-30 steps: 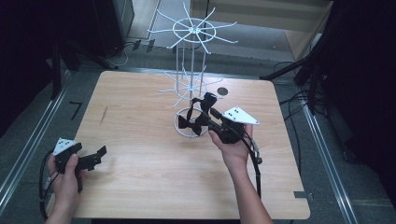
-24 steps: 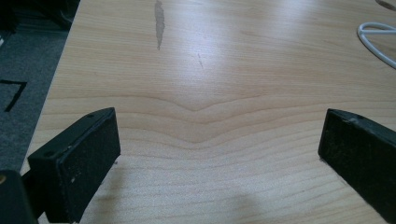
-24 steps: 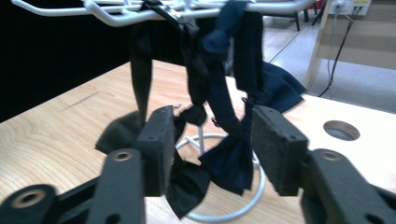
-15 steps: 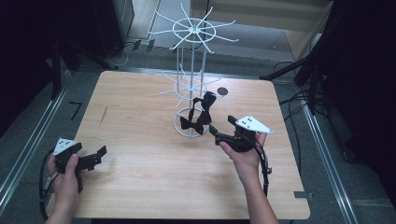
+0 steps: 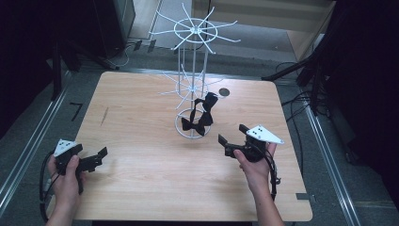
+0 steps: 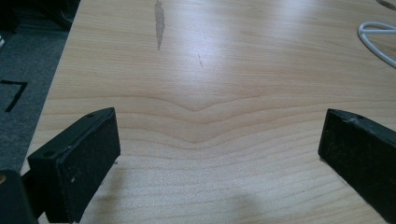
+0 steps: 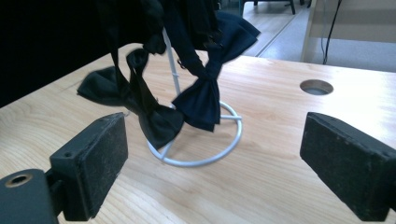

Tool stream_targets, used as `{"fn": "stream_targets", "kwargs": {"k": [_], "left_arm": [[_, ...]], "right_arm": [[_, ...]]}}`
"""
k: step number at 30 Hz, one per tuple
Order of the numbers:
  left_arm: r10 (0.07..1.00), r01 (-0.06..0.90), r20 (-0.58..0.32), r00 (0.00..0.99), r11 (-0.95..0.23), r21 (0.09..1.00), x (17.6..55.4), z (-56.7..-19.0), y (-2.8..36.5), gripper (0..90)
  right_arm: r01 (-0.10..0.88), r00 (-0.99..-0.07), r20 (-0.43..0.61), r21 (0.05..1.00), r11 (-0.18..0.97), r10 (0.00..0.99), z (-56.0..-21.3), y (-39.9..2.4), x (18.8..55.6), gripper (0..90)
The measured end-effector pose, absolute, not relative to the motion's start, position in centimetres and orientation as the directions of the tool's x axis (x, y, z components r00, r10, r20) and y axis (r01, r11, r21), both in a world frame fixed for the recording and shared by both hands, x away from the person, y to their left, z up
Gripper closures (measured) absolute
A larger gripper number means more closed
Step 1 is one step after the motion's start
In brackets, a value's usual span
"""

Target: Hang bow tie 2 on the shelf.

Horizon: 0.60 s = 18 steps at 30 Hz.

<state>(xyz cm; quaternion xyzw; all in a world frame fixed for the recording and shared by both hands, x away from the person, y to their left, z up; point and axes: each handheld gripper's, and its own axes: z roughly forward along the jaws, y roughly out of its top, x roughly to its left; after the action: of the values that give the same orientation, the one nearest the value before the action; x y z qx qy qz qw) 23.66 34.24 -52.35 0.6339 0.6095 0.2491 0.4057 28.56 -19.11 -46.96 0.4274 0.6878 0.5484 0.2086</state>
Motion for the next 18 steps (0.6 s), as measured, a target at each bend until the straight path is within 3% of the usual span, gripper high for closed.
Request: {"fn": "stream_targets", "kwargs": {"k": [18], "left_arm": [[0.974, 0.572, -0.181, 0.134, 0.073, 0.817, 23.7, -52.4, 34.3, 0.0]], "right_arm": [[0.389, -0.505, 0.173, 0.92, 0.045, 0.846, -49.3, -23.2, 27.1, 5.9]]}}
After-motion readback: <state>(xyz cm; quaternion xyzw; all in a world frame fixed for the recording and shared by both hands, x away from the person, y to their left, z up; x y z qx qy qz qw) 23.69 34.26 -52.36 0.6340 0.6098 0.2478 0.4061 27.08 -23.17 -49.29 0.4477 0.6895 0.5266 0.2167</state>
